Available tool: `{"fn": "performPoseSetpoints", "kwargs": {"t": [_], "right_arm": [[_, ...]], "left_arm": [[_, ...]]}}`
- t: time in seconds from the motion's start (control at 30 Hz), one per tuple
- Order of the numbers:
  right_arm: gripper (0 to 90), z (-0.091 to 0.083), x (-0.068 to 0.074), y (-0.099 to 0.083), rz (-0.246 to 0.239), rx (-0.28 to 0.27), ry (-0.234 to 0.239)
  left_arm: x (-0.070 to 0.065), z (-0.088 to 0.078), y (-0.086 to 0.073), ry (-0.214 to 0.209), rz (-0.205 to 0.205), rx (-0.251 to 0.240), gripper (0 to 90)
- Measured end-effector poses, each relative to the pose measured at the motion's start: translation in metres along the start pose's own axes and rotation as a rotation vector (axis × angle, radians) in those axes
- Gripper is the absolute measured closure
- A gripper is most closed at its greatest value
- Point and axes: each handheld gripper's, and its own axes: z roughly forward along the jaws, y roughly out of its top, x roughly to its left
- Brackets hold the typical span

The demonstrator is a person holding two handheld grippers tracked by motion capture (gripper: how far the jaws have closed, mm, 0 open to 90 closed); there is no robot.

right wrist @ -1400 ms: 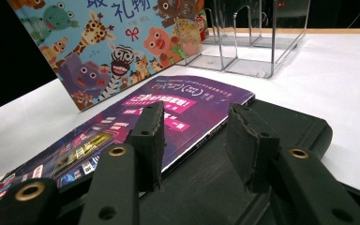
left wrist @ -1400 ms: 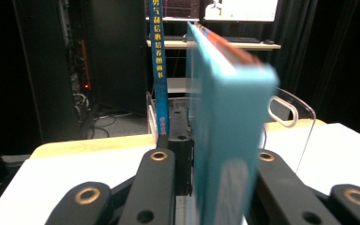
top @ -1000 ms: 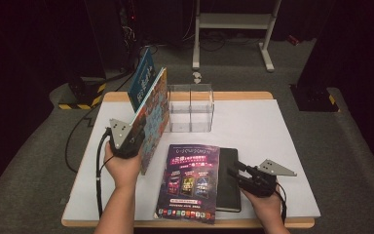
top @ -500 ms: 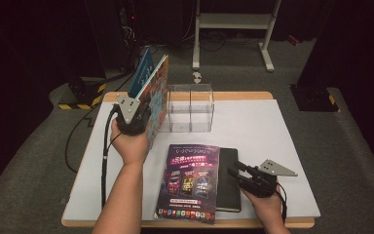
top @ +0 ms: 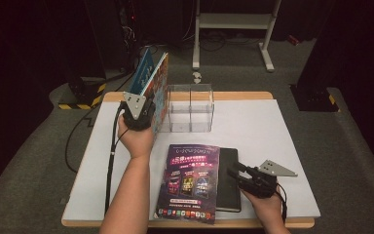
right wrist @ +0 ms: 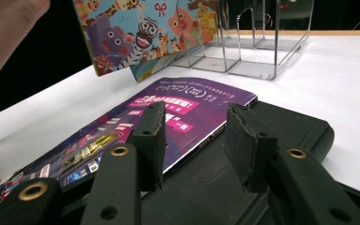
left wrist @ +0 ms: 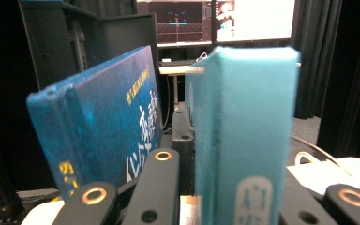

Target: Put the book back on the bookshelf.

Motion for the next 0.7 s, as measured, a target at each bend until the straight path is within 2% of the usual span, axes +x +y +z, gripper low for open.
{"fn": "performPoseSetpoints", "kwargs": {"t": [0.3,0.53,0.7], "right_arm": [[58.3,0.001,0.001,-0.001,0.003,0.004,0.005],[58.3,0.002,0.002,-0.002,-0.001,0.007,0.008],[58.2,0.003,0.003,-0.002,0.0,0.011,0.011]], "left_arm": [[0.006,-0.006,-0.014,0.022,-0.028,-0.011,80.7],[0.008,-0.014,-0.022,0.052,-0.026,-0.007,79.9],[0.006,-0.017,-0.027,0.054,-0.02,0.003,79.5]]}}
